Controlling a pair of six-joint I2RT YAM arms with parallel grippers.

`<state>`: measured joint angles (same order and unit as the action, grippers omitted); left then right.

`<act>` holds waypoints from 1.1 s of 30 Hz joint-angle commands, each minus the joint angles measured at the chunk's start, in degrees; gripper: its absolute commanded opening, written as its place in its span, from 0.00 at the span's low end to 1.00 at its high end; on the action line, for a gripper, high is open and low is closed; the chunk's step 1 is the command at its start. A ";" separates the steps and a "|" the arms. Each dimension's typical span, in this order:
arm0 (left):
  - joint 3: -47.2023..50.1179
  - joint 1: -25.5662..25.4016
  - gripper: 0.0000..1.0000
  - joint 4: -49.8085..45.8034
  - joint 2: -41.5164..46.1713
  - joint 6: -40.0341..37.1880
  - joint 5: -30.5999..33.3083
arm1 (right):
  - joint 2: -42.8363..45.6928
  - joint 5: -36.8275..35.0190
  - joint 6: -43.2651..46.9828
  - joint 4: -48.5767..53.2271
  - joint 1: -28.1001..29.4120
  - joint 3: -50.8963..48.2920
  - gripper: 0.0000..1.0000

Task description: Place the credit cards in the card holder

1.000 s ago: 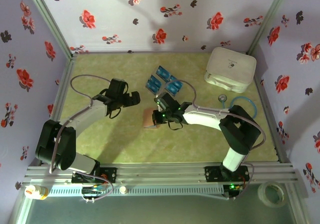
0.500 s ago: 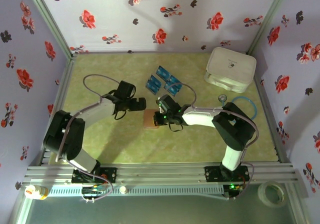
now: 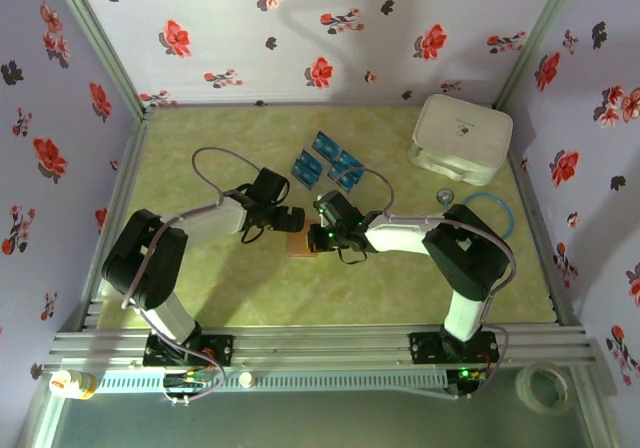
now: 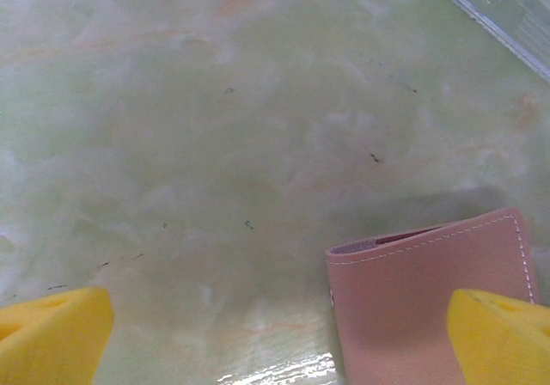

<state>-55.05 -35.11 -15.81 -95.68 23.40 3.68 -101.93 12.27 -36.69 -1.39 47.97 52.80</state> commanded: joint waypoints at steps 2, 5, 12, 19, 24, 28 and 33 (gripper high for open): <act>-0.29 -0.66 1.00 0.61 -1.74 -1.54 2.45 | -1.24 0.43 -1.23 -0.51 -0.35 -0.60 0.02; 0.41 -0.75 1.00 1.00 -2.44 -1.51 3.15 | -0.78 0.47 -1.02 0.05 -0.49 -0.29 0.02; 3.02 -1.00 1.00 1.93 -3.36 -0.43 5.79 | 2.94 -0.04 -0.28 3.34 -1.17 0.98 0.10; 5.40 -1.44 1.00 2.59 -3.29 2.32 7.97 | 10.46 -5.04 1.92 12.33 -2.55 3.64 0.45; 6.53 -1.89 1.00 3.31 -2.48 3.54 8.77 | 11.07 -9.72 3.81 19.12 -2.87 6.17 0.47; 7.10 -2.15 1.00 3.83 -2.48 4.11 9.37 | 9.36 -10.69 4.61 21.16 -3.05 7.76 0.45; 7.02 -2.50 1.00 4.05 -2.67 4.34 9.31 | 6.56 -10.63 5.28 21.82 -3.42 8.99 0.40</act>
<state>-49.78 -37.26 -8.49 -97.10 27.11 9.72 -93.67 3.36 -32.77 17.96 45.15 59.96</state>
